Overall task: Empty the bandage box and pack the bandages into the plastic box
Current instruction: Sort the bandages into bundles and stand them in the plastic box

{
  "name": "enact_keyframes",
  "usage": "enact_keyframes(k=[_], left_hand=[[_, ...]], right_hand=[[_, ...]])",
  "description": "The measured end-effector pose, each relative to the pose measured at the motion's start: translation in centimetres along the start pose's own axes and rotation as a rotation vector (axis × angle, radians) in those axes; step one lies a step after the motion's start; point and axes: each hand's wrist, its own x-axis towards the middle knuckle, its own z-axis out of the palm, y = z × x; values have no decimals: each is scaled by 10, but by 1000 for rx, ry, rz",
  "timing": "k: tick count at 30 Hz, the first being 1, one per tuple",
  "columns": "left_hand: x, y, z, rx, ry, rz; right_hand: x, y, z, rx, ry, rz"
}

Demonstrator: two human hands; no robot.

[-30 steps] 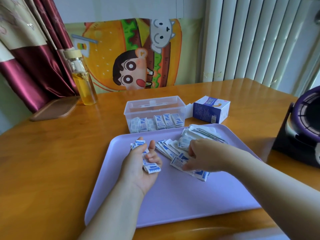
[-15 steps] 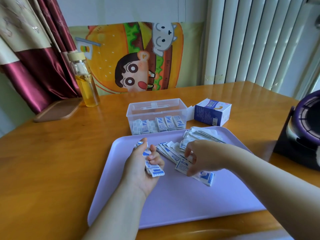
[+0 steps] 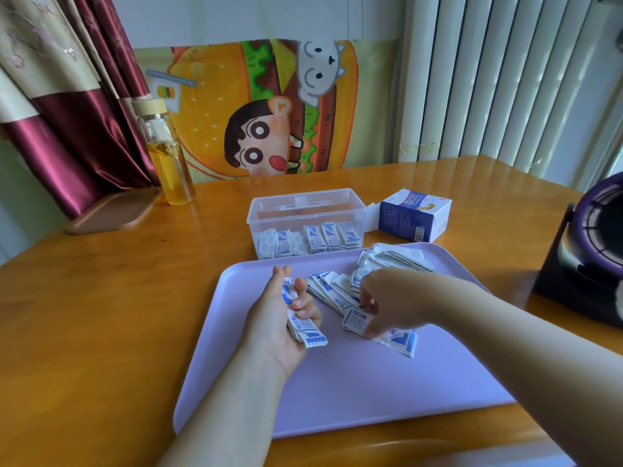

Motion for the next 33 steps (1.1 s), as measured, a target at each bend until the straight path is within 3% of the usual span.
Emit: enact_keyframes(k=[5, 9, 14, 19, 24, 25, 27, 29, 31, 33], left_hand=[[-5, 2, 3, -4, 21, -20], [-8, 3, 3, -31, 39, -51], [-8, 2, 3, -14, -73, -162], [-16, 2, 4, 108, -228, -188], [-12, -1, 2, 100, -182, -191], [-11, -1, 2, 112, -175, -193], [-8, -2, 2, 126, -176, -223], [-8, -3, 2, 174, -219, -242], [-10, -6, 2, 311, -293, -224], [-13, -7, 4, 393, -340, -171]], right_hand=[[0, 1, -5, 22, -62, -35], [-13, 9, -17, 133, 19, -74], [-19, -2, -28, 911, 179, -144], [-5, -35, -3, 846, 259, -112], [-7, -30, -3, 568, 582, -103], [-12, -26, -7, 574, 575, -145], [-22, -21, -8, 554, 392, -247], [-27, -25, -2, 378, 220, -314], [-23, -28, 9, 238, 229, -355], [-16, -28, 12, 246, 277, -360]])
